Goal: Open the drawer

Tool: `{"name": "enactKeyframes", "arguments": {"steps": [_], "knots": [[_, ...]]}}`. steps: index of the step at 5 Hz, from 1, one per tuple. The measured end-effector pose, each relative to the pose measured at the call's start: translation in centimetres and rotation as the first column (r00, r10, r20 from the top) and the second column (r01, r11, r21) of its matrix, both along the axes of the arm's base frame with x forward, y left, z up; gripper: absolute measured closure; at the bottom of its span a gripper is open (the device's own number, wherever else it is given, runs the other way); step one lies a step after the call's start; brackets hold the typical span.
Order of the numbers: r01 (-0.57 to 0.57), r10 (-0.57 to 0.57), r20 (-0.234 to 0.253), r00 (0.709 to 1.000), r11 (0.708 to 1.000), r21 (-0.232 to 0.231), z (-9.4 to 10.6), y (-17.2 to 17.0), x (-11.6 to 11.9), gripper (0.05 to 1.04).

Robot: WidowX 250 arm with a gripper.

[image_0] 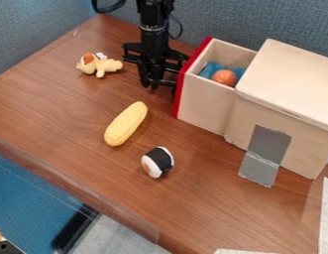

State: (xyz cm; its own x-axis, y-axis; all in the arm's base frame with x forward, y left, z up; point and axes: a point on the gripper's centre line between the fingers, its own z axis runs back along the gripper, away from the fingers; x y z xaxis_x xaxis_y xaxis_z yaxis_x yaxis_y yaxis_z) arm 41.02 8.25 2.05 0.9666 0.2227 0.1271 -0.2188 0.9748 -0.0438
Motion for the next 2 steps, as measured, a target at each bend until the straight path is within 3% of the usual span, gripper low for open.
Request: {"name": "enactKeyframes", "arguments": {"steps": [2], "knots": [[-0.005, 0.005, -0.004, 1.0, 1.0, -0.003, 0.37, 0.42, 0.04, 0.911]]}}
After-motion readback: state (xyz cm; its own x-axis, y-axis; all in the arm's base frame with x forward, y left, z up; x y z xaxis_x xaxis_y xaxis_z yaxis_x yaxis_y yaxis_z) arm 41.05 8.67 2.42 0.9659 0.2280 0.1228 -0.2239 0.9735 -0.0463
